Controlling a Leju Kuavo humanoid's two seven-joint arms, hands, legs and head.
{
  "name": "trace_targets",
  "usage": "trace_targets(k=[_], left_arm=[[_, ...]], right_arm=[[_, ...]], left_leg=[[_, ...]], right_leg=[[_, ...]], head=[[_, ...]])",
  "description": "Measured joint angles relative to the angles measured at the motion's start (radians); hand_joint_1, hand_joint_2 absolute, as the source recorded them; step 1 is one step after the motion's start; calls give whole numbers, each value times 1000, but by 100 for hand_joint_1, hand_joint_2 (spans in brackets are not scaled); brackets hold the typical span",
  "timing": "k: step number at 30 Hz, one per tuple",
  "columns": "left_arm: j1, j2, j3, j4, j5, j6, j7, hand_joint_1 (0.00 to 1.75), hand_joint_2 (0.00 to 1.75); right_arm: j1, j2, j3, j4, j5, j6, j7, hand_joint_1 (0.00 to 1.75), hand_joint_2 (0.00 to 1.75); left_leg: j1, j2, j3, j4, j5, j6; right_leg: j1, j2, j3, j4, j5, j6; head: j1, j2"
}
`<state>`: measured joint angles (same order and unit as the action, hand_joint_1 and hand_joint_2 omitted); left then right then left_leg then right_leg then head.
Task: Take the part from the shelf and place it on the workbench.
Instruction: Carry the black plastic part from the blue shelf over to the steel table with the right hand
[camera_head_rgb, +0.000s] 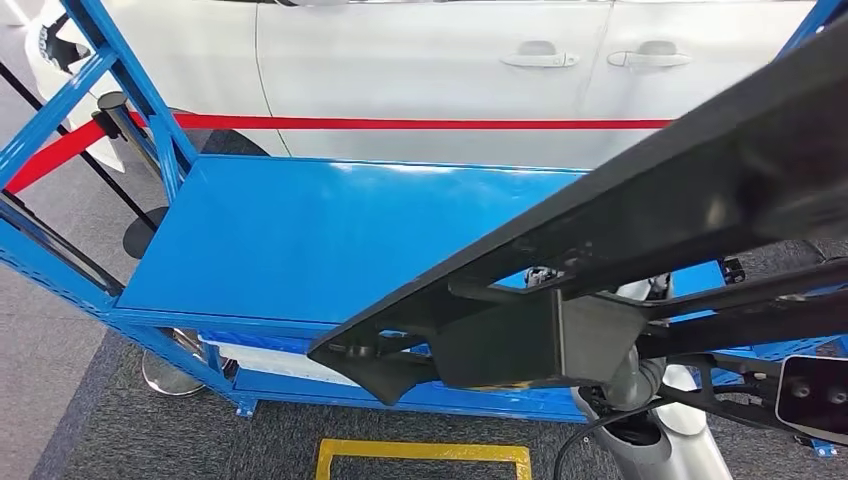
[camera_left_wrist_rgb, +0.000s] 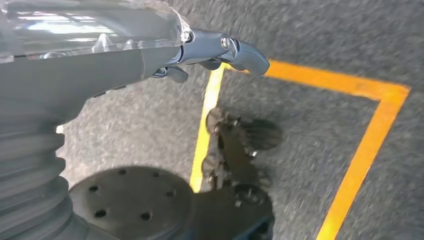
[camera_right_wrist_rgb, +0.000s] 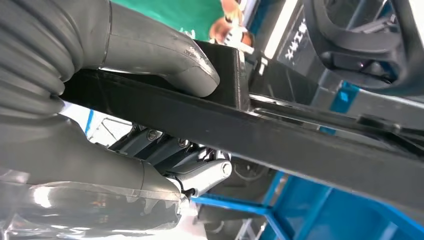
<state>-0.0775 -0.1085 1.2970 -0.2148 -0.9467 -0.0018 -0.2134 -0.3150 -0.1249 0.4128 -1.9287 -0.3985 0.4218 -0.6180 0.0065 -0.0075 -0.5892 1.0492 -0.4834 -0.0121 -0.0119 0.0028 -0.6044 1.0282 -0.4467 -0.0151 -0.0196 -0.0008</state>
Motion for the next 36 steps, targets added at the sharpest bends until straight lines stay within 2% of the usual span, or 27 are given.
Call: trace_targets(k=[1,3,4,5,6,9,11,13,14,15,16,18,19,20,21,22,23,24,26,27,29,30,31,33,34,35,36], left_arm=[[0,-1,0,0,-1,3,6,0,175],[0,-2,0,0,-2,9,15,0,175],[1,-3,0,0,-3,11,17,0,175],[1,-4,0,0,-3,13,18,0,175],[2,-5,0,0,-3,13,18,0,175],[-1,-5,0,0,-3,14,13,0,175],[-4,-4,0,0,-3,13,9,0,175],[-3,-6,0,0,-3,13,6,0,175],[-2,-8,0,0,-3,14,6,0,175],[-2,-9,0,1,-4,14,6,0,175],[-2,-11,0,1,-4,15,6,0,175],[-2,-12,0,1,-7,18,6,0,175],[-1,-12,0,1,-8,19,6,0,175],[0,-12,0,1,-11,20,6,0,175],[1,-13,0,1,-13,21,6,0,175],[1,-13,0,1,-15,24,7,0,175],[1,-13,0,1,-18,26,7,0,175],[1,-13,-1,1,-19,30,7,0,175],[0,-11,-1,1,-19,33,6,0,175],[0,-10,-1,1,-19,35,4,0,175],[2,-5,-1,1,-16,40,0,0,175],[2,-2,-1,1,-14,44,-3,0,175],[3,1,-1,1,-12,48,-6,0,175],[4,7,-1,1,-10,51,-10,0,175],[5,9,-1,1,-10,51,-11,0,175],[5,13,-1,1,-11,51,-11,0,175],[5,17,-1,0,-13,51,-11,0,175]], right_arm=[[2,-4,0,1,6,5,3,155,175],[11,-13,0,4,22,12,6,155,175],[17,-17,0,6,29,14,8,155,175],[24,-22,0,7,35,16,11,155,175],[31,-27,0,7,41,20,15,155,175],[48,-41,0,5,55,30,20,155,175],[60,-50,0,3,61,36,15,155,175],[78,-64,0,2,68,46,-2,155,175],[88,-72,-1,2,72,50,-14,155,175],[98,-81,-3,1,76,53,-29,155,175],[108,-90,-6,1,82,54,-43,155,175],[131,-102,-15,0,102,57,-65,155,175],[144,-105,-21,-2,115,60,-71,155,175],[158,-107,-28,-3,131,63,-75,155,175],[170,-108,-34,-6,147,65,-75,155,175],[180,-109,-40,-8,159,67,-75,155,175],[189,-110,-45,-11,169,70,-75,155,175],[195,-111,-48,-15,173,78,-75,155,175],[205,-112,-55,-26,171,101,-76,155,175],[208,-112,-59,-31,169,113,-76,155,175],[214,-112,-68,-39,168,137,-77,155,175],[217,-111,-73,-42,169,150,-77,155,175],[219,-108,-77,-46,171,163,-77,155,175],[227,-100,-87,-54,176,178,-77,155,175],[233,-96,-92,-57,180,181,-77,155,175],[239,-92,-96,-60,183,182,-77,155,175],[245,-89,-101,-62,185,185,-77,155,175]], left_leg=[[2,1,-15,39,-33,-5],[5,2,-57,164,-114,-12],[6,2,-72,218,-140,-14],[6,2,-73,243,-150,-14],[6,2,-54,227,-141,-13],[0,3,82,18,-71,5],[-9,3,124,-57,-52,15],[-12,2,118,-63,-38,23],[-10,4,115,-67,-26,28],[-8,6,108,-72,-13,35],[-4,9,98,-77,1,40],[-4,12,72,-77,22,47],[-4,13,57,-75,31,46],[-3,13,42,-71,40,45],[-3,14,25,-66,47,42],[-1,14,10,-59,53,39],[0,14,-4,-49,57,35],[0,14,-18,-38,60,31],[-3,12,-33,-22,66,20],[-4,12,-37,-18,71,14],[-3,10,-43,-15,77,1],[-1,9,-51,-3,61,-5],[1,9,-64,24,27,-10],[4,9,-96,131,-74,-18],[4,9,-107,194,-110,-20],[4,9,-110,242,-123,-20],[4,9,-99,263,-113,-18]], right_leg=[[-2,-3,-4,-3,5,-7],[0,-8,-16,-3,14,-13],[2,-9,-23,-2,19,-14],[4,-11,-30,-1,24,-14],[5,-11,-37,0,30,-14],[8,-11,-50,1,46,-8],[7,-13,-51,1,57,3],[5,-14,-51,-5,70,17],[3,-13,-54,-5,68,23],[3,-11,-60,6,48,29],[2,-9,-71,35,11,34],[-3,-6,-102,148,-91,44],[-4,-6,-115,210,-125,48],[-6,-6,-117,255,-134,51],[-8,-6,-104,269,-122,55],[-10,-6,-73,246,-97,57],[-13,-6,-26,192,-73,59],[-14,-5,27,121,-68,60],[-12,-1,95,19,-82,50],[-9,1,103,1,-90,42],[-9,0,90,0,-80,22],[-9,-2,81,0,-70,10],[-10,-4,70,-2,-60,0],[-8,-6,44,-1,-38,-12],[-5,-7,30,-1,-28,-14],[-3,-8,16,1,-18,-14],[1,-8,2,2,-7,-15]], head=[[-1,0],[-2,0],[-2,0],[-2,0],[-2,0],[-2,0],[-2,0],[-1,0],[-1,0],[-1,0],[0,0],[1,0],[1,0],[1,0],[1,0],[1,0],[1,0],[2,0],[1,0],[1,0],[0,0],[0,0],[0,0],[0,0],[0,0],[0,0],[0,0]])
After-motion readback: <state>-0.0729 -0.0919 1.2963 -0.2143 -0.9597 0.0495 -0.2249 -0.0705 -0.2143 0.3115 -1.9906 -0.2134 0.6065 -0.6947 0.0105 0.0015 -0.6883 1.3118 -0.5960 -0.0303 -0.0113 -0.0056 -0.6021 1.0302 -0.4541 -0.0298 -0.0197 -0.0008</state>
